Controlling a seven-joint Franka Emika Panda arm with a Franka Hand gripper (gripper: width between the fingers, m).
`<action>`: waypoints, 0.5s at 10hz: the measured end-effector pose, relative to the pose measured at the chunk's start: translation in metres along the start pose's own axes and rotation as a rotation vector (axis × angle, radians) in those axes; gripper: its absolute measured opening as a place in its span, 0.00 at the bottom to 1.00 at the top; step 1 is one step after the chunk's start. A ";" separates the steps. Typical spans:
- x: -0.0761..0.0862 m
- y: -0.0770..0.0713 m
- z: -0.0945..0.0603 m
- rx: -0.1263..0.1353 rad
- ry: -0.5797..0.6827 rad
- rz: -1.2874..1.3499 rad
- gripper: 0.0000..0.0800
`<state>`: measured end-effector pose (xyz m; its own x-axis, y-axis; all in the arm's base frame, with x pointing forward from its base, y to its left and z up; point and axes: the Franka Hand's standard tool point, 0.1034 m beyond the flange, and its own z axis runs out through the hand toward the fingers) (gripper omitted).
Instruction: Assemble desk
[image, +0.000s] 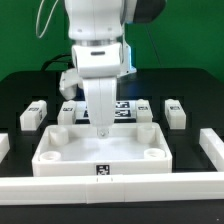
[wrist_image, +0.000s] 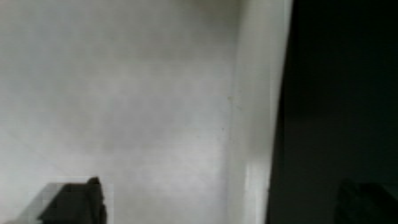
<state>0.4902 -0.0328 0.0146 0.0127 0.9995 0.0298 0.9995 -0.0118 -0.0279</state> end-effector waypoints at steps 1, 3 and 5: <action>-0.001 -0.001 0.002 -0.004 0.001 0.003 0.81; -0.001 -0.001 0.002 -0.003 0.001 0.004 0.59; -0.001 -0.001 0.002 -0.002 0.001 0.004 0.42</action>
Offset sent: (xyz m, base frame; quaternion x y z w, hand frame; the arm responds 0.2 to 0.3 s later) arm 0.0000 0.0000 0.0000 0.0000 0.0000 0.0000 1.0000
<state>0.4892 -0.0340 0.0122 0.0169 0.9994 0.0305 0.9995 -0.0161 -0.0259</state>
